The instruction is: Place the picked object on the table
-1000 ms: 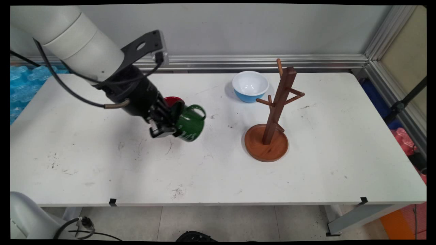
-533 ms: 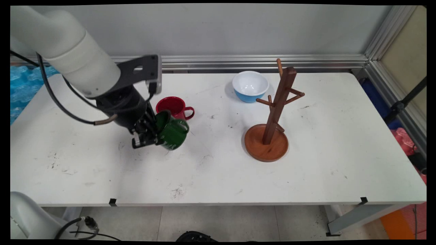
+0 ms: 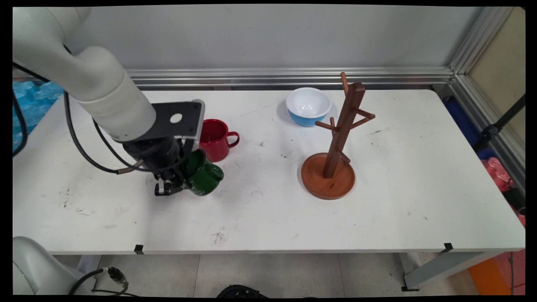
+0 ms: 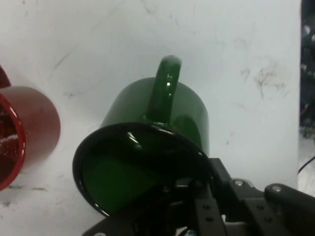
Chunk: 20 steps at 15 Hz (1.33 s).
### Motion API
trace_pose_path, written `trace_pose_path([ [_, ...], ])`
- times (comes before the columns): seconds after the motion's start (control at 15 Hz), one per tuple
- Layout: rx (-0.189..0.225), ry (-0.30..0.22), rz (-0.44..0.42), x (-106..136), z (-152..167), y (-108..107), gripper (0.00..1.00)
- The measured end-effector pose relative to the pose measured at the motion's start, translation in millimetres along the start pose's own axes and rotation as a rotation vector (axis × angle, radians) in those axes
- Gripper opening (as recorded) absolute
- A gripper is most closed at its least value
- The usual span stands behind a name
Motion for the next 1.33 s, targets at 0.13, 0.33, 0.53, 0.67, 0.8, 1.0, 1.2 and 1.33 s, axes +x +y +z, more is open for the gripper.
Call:
trace_pose_path([
  [0.13, 0.010, -0.017, 0.021, 0, 6, 1, 0.00],
  [0.33, 0.031, -0.042, 0.052, 2, 16, 2, 0.00],
  [0.53, 0.051, -0.066, 0.082, 2, 25, 3, 0.00],
  [0.67, 0.062, -0.079, 0.103, 2, 30, 4, 0.00],
  [0.8, 0.071, -0.089, 0.124, 2, 34, 5, 0.00],
  [1.0, 0.086, -0.102, 0.160, 2, 38, 6, 0.00],
  [1.2, 0.098, -0.113, 0.194, 1, 43, 6, 0.00],
  [1.33, 0.104, -0.120, 0.212, 1, 45, 6, 0.00],
])
